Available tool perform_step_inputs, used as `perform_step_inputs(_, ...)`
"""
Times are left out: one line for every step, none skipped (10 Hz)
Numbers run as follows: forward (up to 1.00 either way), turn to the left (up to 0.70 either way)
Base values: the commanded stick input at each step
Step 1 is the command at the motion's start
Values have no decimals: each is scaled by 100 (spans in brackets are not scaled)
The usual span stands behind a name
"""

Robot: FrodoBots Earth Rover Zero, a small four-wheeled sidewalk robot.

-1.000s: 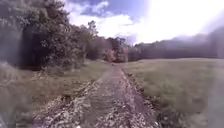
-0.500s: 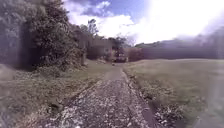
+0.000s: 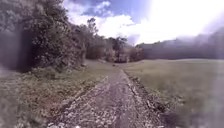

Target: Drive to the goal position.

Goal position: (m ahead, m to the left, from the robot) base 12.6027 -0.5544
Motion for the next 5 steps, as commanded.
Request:
perform_step_inputs(85, 0)
perform_step_inputs(85, 0)
perform_step_inputs(85, 0)
perform_step_inputs(85, 0)
perform_step_inputs(85, 0)
